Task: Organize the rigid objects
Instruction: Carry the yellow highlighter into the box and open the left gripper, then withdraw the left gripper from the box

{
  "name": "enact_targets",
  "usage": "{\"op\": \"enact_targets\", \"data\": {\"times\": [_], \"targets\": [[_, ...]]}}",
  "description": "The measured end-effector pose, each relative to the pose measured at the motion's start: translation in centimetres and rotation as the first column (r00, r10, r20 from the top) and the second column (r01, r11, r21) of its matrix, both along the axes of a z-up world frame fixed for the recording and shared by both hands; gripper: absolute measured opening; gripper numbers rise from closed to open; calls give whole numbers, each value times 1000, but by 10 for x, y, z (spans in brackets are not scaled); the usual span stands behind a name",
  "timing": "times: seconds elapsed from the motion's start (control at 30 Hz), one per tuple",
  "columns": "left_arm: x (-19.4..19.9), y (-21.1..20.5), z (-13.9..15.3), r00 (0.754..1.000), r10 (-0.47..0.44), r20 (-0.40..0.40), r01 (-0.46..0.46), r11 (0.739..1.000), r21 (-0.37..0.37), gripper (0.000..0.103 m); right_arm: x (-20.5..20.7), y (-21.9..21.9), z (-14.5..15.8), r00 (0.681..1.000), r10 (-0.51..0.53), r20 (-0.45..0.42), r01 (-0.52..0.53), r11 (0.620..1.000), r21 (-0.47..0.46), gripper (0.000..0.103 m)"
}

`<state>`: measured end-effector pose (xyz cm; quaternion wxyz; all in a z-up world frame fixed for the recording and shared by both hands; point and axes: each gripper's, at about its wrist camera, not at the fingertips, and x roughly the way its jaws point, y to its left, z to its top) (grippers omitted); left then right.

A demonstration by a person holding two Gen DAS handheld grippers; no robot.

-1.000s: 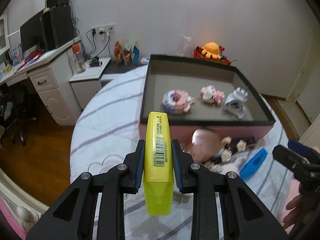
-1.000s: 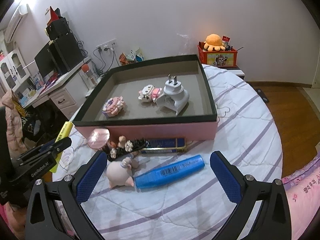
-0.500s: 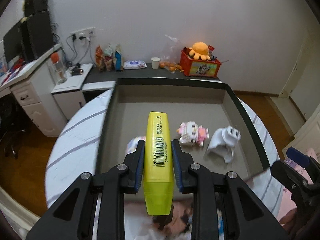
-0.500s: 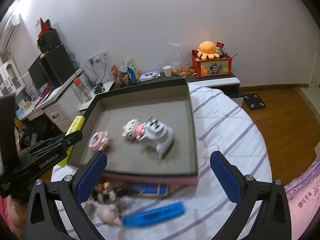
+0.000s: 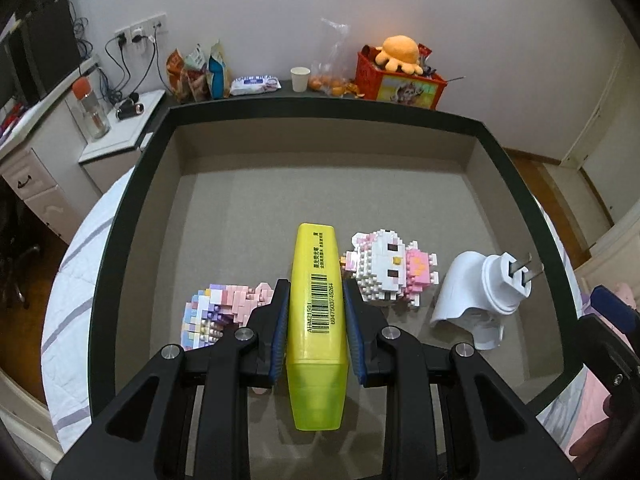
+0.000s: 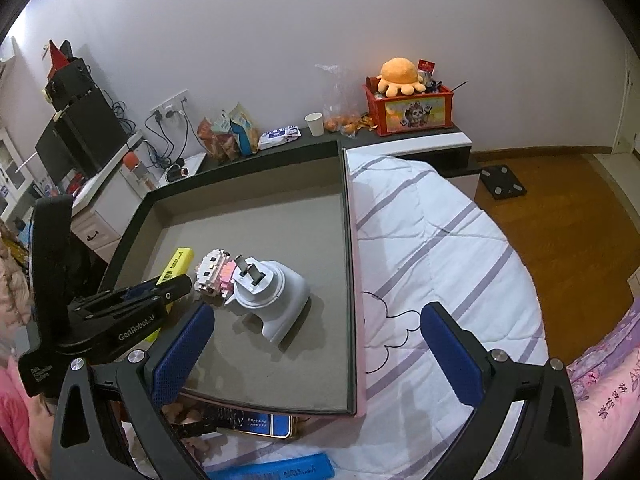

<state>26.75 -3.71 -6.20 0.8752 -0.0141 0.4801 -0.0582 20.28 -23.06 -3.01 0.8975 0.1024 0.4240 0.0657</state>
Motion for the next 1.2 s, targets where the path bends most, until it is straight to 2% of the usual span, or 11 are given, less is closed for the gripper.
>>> {"op": "enact_targets", "data": {"times": [0.03,0.1,0.17,0.2,0.27,0.33,0.57,0.83,1.0,1.2], "targets": [[0,0,1,1000,2,4,-2,1000,5,27,0,1,-1,1000,1,-1,-1,1000,0,103],[-2,0,3,1000,10,7,-10,1000,10,35,0,2,-1,1000,2,-5,-2,1000,2,103],[-4,0,5,1000,17,11,-17,1000,1,55,0,2,-1,1000,3,-5,-3,1000,1,103],[-5,1,7,1000,20,18,-20,1000,0,60,-1,3,0,1000,3,-3,-3,1000,0,103],[-10,2,13,999,24,40,-24,1000,-1,84,-4,3,2,1000,4,2,-4,1000,-4,103],[-18,5,22,997,33,76,-32,999,-13,97,-7,3,5,1000,1,8,-1,1000,-5,103],[-55,15,53,984,47,174,-42,999,-33,100,-31,6,23,999,-7,47,7,1000,-10,103],[-128,37,80,955,94,283,-78,995,-66,103,-70,10,38,996,-5,94,7,1000,-25,103],[-166,48,81,942,121,313,-105,992,-67,103,-96,13,39,994,-4,110,7,999,-35,103],[-206,59,65,941,138,310,-124,990,-65,103,-129,20,36,991,7,131,-2,999,-40,103]]}}
